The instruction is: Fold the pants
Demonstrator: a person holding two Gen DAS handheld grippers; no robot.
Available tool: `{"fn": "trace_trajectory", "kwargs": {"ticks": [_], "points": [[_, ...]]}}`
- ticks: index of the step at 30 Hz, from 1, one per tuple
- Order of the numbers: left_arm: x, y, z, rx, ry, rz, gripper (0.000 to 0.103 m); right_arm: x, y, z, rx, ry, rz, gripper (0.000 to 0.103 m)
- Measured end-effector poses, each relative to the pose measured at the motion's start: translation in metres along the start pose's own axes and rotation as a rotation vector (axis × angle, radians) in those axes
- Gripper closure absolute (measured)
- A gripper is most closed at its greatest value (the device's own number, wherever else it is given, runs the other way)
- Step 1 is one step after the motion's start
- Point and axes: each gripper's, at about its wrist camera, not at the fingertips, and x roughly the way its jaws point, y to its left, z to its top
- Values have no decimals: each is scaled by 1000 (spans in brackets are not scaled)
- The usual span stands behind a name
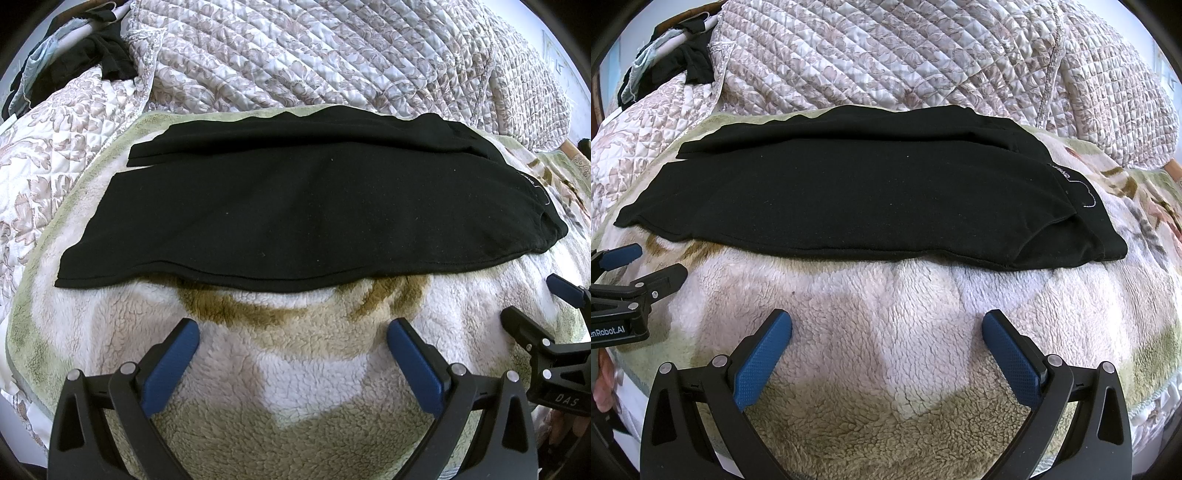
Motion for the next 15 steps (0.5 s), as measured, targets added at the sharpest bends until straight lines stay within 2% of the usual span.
{"fn": "trace_trajectory", "kwargs": {"ticks": [15], "points": [[0,-1,-1,1,-2,0,0,0,0,1,0,0,0,0]]}}
